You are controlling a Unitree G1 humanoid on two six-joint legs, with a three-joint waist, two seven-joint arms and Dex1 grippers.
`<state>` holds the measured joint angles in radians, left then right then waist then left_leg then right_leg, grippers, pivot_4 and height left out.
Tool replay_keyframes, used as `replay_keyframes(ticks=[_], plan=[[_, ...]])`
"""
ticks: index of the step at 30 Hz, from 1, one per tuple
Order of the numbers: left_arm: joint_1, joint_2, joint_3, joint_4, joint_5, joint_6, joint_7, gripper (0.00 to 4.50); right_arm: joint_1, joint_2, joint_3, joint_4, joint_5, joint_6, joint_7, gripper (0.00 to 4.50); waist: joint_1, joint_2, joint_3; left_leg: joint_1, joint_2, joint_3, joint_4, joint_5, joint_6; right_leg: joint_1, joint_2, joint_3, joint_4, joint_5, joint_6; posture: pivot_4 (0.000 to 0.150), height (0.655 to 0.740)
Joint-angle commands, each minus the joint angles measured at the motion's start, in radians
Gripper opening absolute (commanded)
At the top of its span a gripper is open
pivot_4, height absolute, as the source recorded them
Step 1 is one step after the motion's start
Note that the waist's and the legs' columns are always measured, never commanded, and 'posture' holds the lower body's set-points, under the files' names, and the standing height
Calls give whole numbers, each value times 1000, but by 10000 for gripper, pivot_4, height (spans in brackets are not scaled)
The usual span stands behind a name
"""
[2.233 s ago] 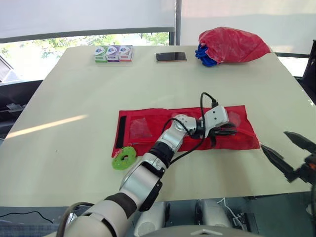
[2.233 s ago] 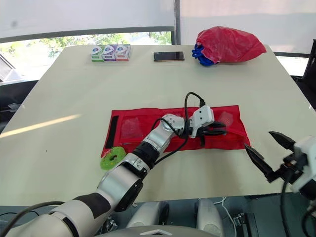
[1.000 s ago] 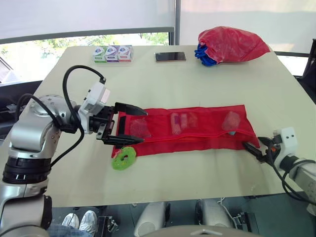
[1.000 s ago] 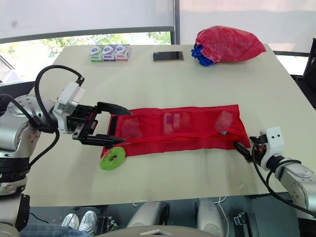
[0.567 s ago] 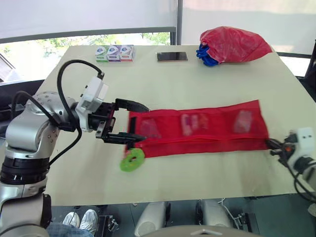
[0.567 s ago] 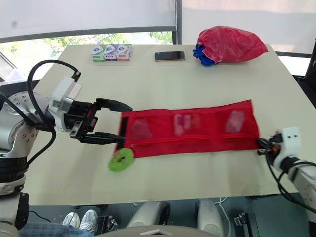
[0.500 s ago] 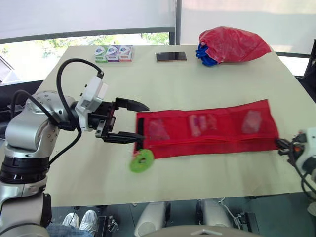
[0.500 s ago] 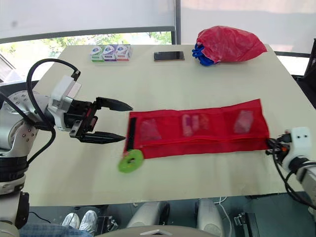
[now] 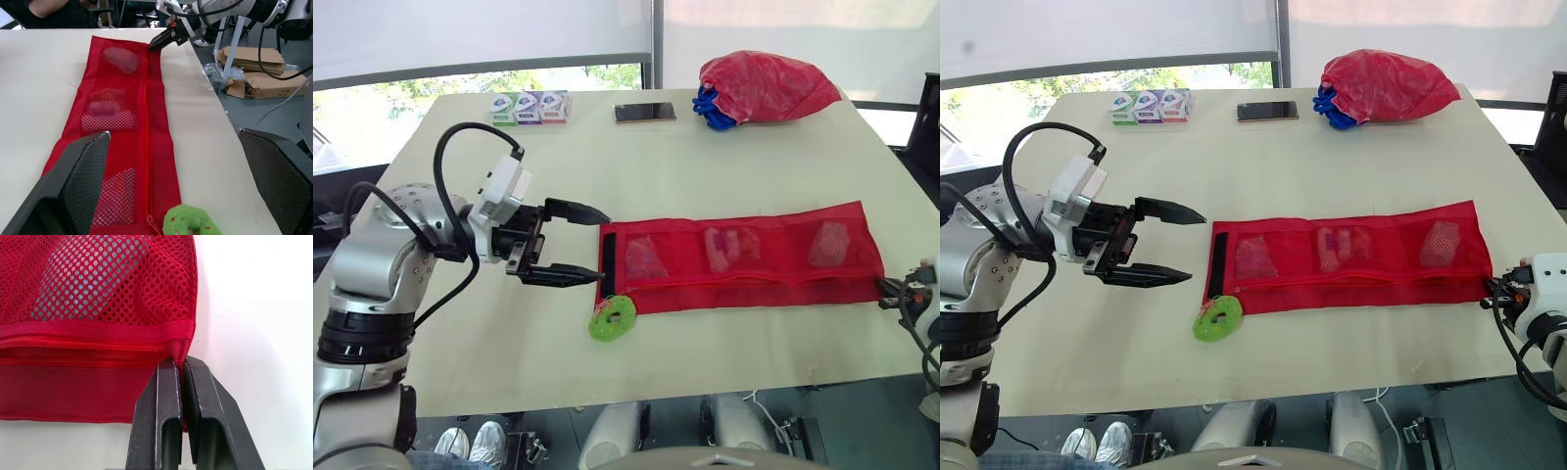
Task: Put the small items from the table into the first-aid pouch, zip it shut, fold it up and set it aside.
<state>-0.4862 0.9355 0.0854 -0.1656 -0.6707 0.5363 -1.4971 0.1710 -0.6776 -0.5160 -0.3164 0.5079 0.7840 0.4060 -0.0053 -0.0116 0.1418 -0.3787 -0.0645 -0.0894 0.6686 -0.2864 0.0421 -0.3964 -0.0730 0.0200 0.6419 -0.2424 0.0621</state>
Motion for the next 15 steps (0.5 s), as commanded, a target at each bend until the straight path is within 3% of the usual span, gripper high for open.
replay_keyframes(ticks=[1,3,10,15], plan=[[-8,7,23,-23,-20,0,6,45000,2,-22,-49,-42,-5,-5,4,3681,0,0,0,0,0,0,0,0,0,0,0,0,0,0,0,1500,7400],[-11,6,22,-22,-19,0,8,45000,3,-25,-50,-40,-8,-4,5,10574,0,0,0,0,0,0,0,0,0,0,0,0,0,0,0,1500,7400],[-23,7,20,-17,-19,0,9,45000,1,-32,-63,-30,-47,5,-26,44814,0,0,0,0,0,0,0,0,0,0,0,0,0,0,0,1500,7400],[-3,11,33,8,-9,5,29,45000,18,-44,-91,-88,-10,-37,48,44814,-1,0,0,0,0,0,0,0,0,0,0,0,0,0,0,1500,7400]])
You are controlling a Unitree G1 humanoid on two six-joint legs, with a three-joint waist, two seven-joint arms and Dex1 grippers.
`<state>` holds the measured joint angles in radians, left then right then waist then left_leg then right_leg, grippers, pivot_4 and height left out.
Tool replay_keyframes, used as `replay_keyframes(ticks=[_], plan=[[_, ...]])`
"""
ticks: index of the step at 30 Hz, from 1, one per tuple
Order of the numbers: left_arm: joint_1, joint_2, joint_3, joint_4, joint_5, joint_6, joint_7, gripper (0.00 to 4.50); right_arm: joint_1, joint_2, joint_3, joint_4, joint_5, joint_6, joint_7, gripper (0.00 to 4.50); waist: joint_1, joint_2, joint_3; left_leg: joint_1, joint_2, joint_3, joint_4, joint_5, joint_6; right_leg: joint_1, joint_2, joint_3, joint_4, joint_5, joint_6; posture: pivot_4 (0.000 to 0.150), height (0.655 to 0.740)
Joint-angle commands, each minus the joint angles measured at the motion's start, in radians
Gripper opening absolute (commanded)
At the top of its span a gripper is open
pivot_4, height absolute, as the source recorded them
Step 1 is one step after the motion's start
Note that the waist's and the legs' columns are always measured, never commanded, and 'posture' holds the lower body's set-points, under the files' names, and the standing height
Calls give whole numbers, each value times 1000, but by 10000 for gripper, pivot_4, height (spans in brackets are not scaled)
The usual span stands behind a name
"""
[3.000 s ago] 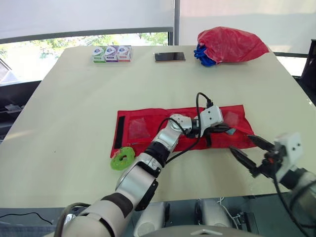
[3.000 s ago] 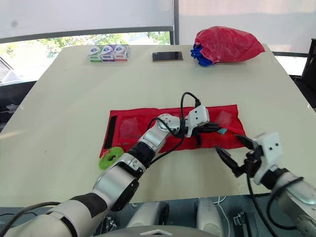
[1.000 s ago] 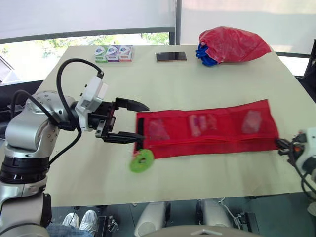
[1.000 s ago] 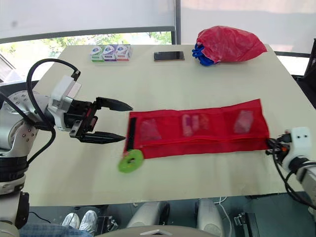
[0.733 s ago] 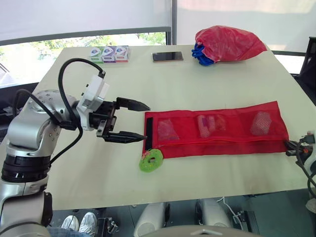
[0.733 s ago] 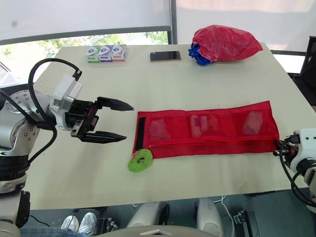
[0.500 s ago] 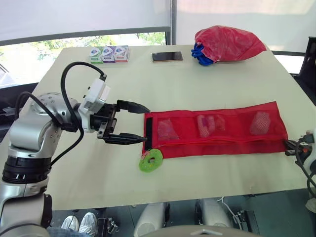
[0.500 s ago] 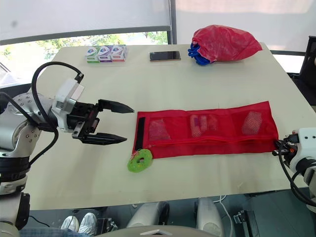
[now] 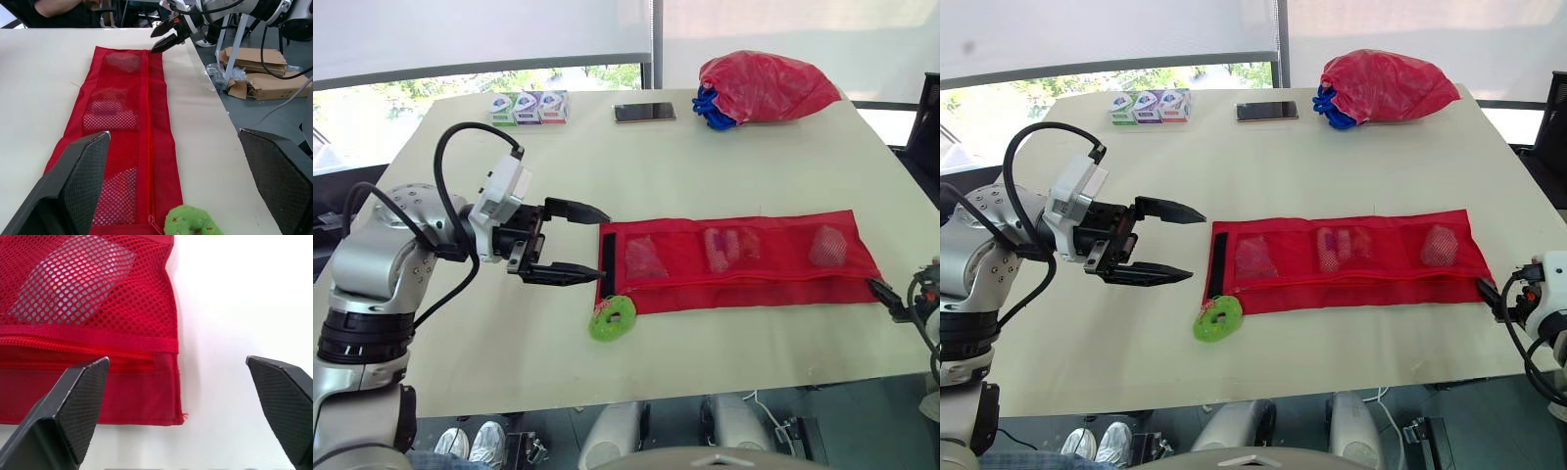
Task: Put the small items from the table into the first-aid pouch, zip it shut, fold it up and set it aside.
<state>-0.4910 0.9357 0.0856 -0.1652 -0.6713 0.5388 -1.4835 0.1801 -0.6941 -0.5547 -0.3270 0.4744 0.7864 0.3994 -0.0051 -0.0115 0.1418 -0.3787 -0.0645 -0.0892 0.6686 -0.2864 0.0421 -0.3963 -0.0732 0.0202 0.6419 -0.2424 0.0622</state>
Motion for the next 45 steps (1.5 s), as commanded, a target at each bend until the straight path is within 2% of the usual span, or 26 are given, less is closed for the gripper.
replay_keyframes(ticks=[1,5,11,16,19,26,31,37,43,45], plan=[[20,13,36,21,4,-2,25,45000,15,-30,-65,-110,51,-70,106,44814,-3,0,0,0,0,0,0,-1,1,0,0,0,0,0,0,1500,7400],[76,-2,50,62,24,13,98,45000,46,-35,-90,-229,142,-174,275,44814,-6,1,1,1,1,0,-1,-2,3,0,0,0,0,0,0,1500,7400],[134,-27,38,171,76,54,219,45000,48,-79,-120,-389,403,-138,415,44814,-2,0,1,0,1,-1,0,-2,4,0,-1,0,0,0,0,1500,7400],[139,-55,7,251,111,101,270,45000,-2,-152,-124,-431,532,-116,418,44814,2,-2,2,0,0,-1,0,-2,4,0,-1,-1,0,0,0,1500,7400],[130,-74,-9,314,110,197,301,45000,-58,-192,-108,-454,594,-101,376,44814,4,-2,2,0,0,-1,0,-2,3,0,-6,-1,0,0,0,1500,7400],[63,-146,-59,365,18,562,336,45000,-104,-227,-59,-486,630,-98,307,44814,20,-5,2,-1,-1,-3,0,-2,3,0,-6,-3,0,0,0,1500,7400],[0,-233,-45,420,-17,702,399,45000,-86,-224,-57,-498,624,-109,297,44814,23,-5,2,-1,-2,-3,1,-2,3,0,-6,-4,0,0,0,1500,7400],[-28,-300,-69,458,-30,756,397,45000,-80,-217,-50,-515,624,-119,272,44814,22,-5,1,0,-2,-2,1,0,0,0,-7,-3,0,0,0,1500,7400],[-74,-343,-2,533,-81,798,384,45000,-77,-217,-52,-529,641,-118,248,44814,23,-5,1,-1,-2,-3,1,0,0,0,-9,-3,0,0,0,1500,7400],[-75,-336,4,544,-82,788,371,38955,-73,-217,-55,-531,643,-118,242,45000,21,-5,1,-1,-2,-3,1,0,0,0,-9,-4,0,0,0,1500,7400]])
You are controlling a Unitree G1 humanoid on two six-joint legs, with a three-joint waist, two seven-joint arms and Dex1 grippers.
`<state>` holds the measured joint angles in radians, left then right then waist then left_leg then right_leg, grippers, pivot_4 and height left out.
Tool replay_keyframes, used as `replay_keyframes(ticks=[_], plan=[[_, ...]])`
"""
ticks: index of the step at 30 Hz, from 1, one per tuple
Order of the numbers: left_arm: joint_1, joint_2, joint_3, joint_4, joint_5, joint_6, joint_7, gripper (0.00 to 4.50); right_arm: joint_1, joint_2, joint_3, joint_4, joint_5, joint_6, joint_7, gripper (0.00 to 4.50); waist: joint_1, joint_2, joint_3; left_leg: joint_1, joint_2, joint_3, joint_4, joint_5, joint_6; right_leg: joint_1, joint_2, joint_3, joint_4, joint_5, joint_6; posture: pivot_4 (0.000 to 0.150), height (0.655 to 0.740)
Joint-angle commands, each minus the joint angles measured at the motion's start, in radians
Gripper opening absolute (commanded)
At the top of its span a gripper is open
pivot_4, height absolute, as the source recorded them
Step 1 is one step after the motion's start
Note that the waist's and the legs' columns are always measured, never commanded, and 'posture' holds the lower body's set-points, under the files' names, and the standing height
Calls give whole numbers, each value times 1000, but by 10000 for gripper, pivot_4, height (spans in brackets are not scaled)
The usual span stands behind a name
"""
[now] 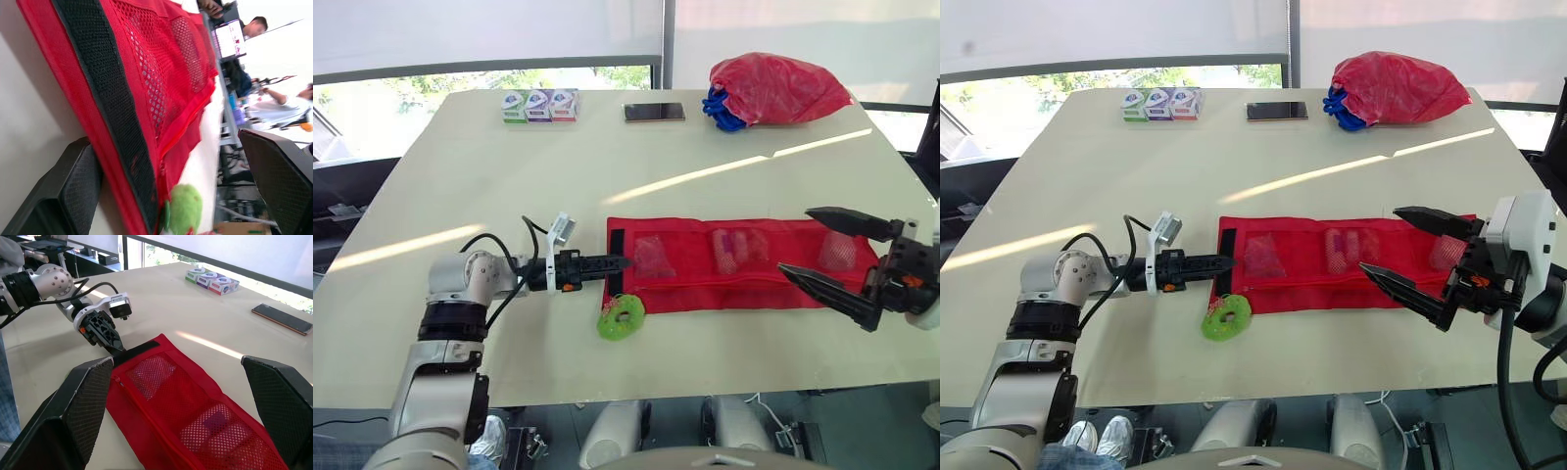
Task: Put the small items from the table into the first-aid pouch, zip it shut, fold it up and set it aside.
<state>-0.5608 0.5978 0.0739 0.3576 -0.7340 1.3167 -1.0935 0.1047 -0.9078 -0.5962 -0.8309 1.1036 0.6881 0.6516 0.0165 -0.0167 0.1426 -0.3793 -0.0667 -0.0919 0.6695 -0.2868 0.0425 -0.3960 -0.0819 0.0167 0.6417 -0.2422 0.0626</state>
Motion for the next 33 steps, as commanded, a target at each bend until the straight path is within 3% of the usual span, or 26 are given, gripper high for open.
replay_keyframes(ticks=[1,9,13,19,26,33], plan=[[-3,6,12,28,-14,0,-24,36984,5,-3,-13,-29,14,-20,-12,45000,-2,0,0,0,0,0,0,0,0,0,0,0,0,0,0,1500,7400],[18,33,26,45,-21,-43,-75,1191,-8,3,19,-26,13,-27,-25,45000,-3,-1,0,-1,1,0,0,0,0,-1,0,2,0,0,0,1500,7400],[21,20,56,43,-45,-41,-70,525,-38,16,105,-37,26,-12,-75,45000,-3,-1,0,-1,1,0,0,0,0,-1,-1,3,0,0,0,1500,7400],[16,-43,78,37,-44,-41,-6,525,-162,89,409,-50,-68,18,-167,45000,-2,-1,0,-1,0,0,0,0,0,-2,-1,3,0,0,0,1500,7400],[-12,-170,95,82,22,-138,135,525,-334,247,815,106,-315,74,-198,45000,8,-1,-1,-1,-2,-1,0,0,-1,-1,-2,-1,0,0,0,1500,7400],[-25,-221,103,69,35,-158,205,525,-386,362,983,242,-410,123,-160,45000,10,0,-2,0,-3,-2,1,0,-1,-1,1,-2,1,0,0,1500,7400]])
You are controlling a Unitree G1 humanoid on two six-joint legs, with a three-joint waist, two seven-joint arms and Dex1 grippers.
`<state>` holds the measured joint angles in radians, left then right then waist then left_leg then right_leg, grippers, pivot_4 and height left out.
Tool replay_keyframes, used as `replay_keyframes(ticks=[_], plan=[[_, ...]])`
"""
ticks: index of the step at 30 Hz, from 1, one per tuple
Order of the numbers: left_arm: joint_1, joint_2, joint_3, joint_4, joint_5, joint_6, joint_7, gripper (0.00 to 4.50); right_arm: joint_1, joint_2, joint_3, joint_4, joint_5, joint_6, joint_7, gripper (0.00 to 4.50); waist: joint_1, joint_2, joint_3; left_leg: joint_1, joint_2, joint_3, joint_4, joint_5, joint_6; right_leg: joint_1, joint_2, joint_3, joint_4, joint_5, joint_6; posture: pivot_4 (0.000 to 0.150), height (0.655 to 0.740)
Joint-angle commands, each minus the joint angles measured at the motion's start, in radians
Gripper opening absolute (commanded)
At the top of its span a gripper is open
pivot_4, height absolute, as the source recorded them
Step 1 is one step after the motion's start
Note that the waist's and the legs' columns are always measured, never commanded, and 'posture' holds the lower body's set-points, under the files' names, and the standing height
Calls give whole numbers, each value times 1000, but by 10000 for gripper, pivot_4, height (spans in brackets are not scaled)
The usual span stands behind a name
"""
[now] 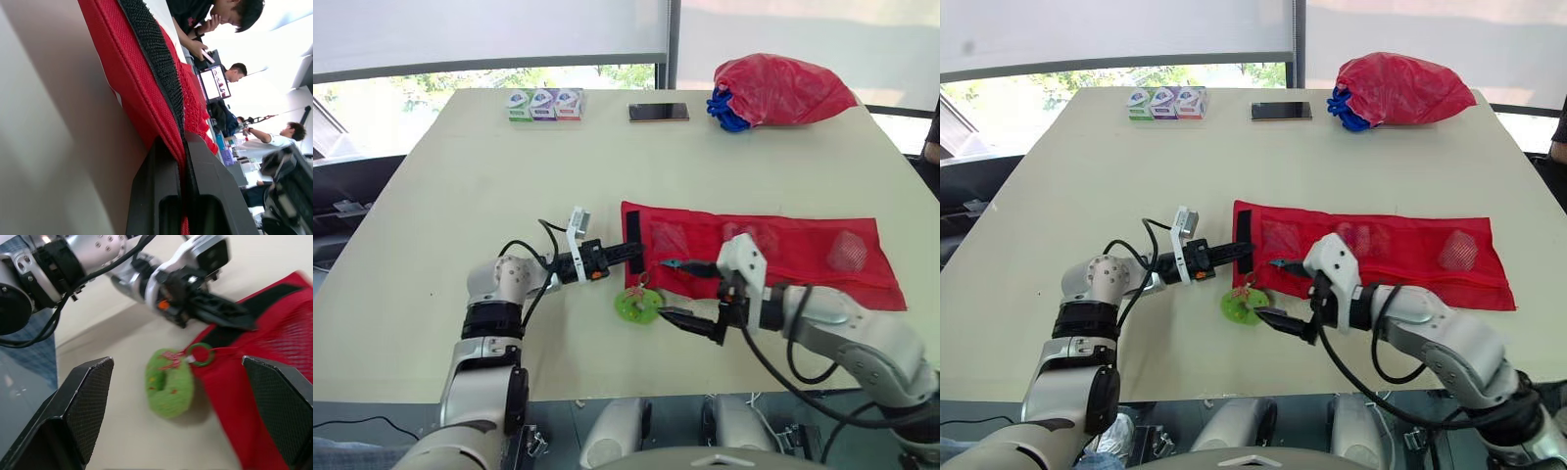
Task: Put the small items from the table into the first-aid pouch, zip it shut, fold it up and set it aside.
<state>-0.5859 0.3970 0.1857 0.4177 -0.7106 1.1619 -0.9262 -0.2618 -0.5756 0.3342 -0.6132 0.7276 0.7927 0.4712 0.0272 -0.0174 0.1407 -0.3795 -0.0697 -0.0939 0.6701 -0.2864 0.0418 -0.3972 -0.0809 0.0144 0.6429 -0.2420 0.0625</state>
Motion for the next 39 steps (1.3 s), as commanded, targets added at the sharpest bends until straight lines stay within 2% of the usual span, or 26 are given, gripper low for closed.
replay_keyframes(ticks=[1,9,14,21,24,25,27,29,31,32,39], plan=[[-3,-25,-7,9,11,-3,44,525,-24,48,71,39,-45,27,22,45000,-1,0,0,0,0,0,0,0,0,0,0,0,0,0,0,1500,7400],[16,-29,-7,-41,-5,23,69,525,-39,164,105,150,-105,144,-40,45000,-6,1,0,0,0,-1,0,0,0,0,1,-1,0,0,0,1500,7400],[35,-17,-3,-82,-17,43,70,525,-33,253,65,183,-119,197,-101,45000,-14,1,-1,0,0,-2,-1,1,-1,-1,1,0,0,0,0,1500,7400],[47,-17,7,-114,-25,60,82,525,-46,283,57,212,-164,214,-111,45000,-16,1,-1,0,0,-1,-1,1,-1,-1,2,0,0,0,0,1500,7400],[46,-17,10,-117,-25,62,85,0,-44,298,57,221,-190,204,-120,36884,-16,1,-1,0,0,-1,-1,1,-1,-1,2,0,0,0,0,1500,7400],[46,-16,11,-118,-25,62,84,0,-42,300,52,219,-194,205,-118,31011,-16,1,-1,0,0,-1,-1,1,-1,-1,2,0,0,0,0,1500,7400],[47,-13,11,-121,-25,63,83,0,-38,301,45,211,-197,208,-115,24215,-16,1,-1,0,0,-1,-1,1,-1,-1,2,0,0,0,0,1500,7400],[50,6,3,-115,-13,47,71,0,-13,277,19,153,-176,230,-99,10744,-16,1,-1,0,0,-1,-1,1,-1,-1,2,0,0,0,0,1500,7400],[54,35,-11,-109,2,25,49,0,10,244,-6,80,-141,264,-75,6776,-16,1,-1,0,0,-1,-2,1,-1,-1,2,0,0,0,0,1500,7400],[58,49,-20,-110,9,14,39,0,17,233,-19,52,-125,277,-71,1226,-17,1,-1,-1,0,-1,-2,1,-1,-2,2,0,-1,0,0,1500,7400],[100,206,-176,-109,114,-135,-112,0,16,278,-272,-95,72,396,-139,306,-43,1,-1,1,3,-2,-5,1,-2,-3,1,3,0,0,-1,1500,7400]])
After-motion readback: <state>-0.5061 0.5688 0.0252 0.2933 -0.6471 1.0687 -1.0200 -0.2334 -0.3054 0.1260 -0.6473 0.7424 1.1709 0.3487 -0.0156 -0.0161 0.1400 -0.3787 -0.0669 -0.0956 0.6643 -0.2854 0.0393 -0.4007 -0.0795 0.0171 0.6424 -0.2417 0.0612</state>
